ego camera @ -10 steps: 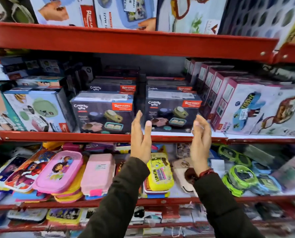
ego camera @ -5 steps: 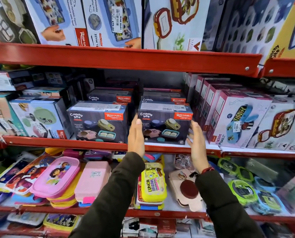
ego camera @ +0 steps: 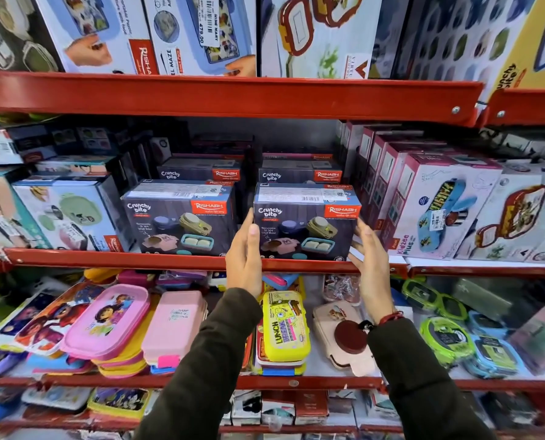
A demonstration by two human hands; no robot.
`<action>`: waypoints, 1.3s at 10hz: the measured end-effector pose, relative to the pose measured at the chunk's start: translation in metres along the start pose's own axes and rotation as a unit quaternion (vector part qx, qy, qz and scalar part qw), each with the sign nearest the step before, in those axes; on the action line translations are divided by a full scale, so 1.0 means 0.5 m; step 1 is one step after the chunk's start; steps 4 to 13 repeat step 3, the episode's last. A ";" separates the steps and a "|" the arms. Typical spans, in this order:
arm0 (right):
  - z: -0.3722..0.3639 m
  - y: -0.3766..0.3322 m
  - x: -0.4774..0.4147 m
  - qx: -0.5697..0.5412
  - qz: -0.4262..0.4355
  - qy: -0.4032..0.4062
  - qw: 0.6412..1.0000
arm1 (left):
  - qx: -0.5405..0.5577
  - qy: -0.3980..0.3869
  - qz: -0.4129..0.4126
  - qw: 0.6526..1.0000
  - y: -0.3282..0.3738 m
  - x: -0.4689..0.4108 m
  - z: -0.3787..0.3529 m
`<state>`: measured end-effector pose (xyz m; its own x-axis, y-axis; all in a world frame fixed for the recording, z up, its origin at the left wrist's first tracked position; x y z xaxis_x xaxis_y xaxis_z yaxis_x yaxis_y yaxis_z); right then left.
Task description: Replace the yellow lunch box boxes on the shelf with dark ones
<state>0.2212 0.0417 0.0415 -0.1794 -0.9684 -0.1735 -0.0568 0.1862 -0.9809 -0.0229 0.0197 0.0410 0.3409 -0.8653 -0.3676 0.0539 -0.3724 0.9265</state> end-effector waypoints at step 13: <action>0.013 0.001 -0.006 0.014 0.009 0.016 1.000 | -0.105 -0.010 -0.037 0.994 0.006 0.004 -0.001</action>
Point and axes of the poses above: each hand's wrist, its own x-axis away from the middle knuckle, its own z-axis out of the back of the hand, y = z × x, the point moved 8 cm from there along -x, towards the middle knuckle, and after that the axes turned 3 degrees about -z, right-handed, at the moved point
